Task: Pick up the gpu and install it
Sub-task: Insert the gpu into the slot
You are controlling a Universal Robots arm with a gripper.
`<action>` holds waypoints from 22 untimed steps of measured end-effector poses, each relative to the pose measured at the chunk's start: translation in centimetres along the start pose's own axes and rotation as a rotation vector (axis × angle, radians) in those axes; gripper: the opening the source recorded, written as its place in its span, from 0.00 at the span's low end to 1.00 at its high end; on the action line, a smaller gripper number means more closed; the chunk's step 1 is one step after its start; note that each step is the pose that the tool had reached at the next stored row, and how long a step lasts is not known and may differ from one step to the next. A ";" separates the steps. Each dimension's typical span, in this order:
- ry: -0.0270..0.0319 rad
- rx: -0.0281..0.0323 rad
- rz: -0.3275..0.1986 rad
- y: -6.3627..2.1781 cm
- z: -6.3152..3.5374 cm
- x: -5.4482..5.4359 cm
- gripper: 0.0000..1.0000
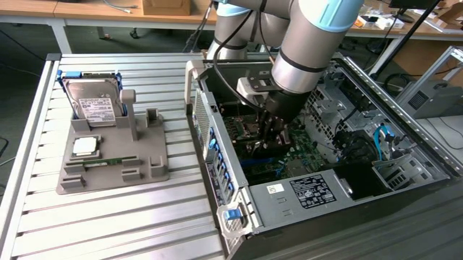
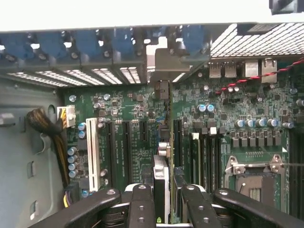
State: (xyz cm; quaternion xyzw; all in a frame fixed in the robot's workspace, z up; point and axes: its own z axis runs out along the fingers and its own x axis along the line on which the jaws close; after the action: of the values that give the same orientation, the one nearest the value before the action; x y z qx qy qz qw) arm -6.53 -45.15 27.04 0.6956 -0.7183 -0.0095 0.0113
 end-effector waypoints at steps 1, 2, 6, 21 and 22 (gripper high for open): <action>0.0008 -0.0001 0.000 0.35 0.07 0.0 0.27; 0.0019 0.0003 0.000 0.68 0.14 0.0 0.27; 0.0100 0.0003 0.000 0.77 0.15 0.1 0.27; 0.0287 0.0009 0.001 0.76 0.26 0.3 0.27; 0.0261 0.0008 0.001 0.76 0.32 0.3 0.27</action>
State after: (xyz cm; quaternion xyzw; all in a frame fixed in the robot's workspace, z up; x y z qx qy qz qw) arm -7.31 -45.45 26.74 0.6953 -0.7184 -0.0001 0.0205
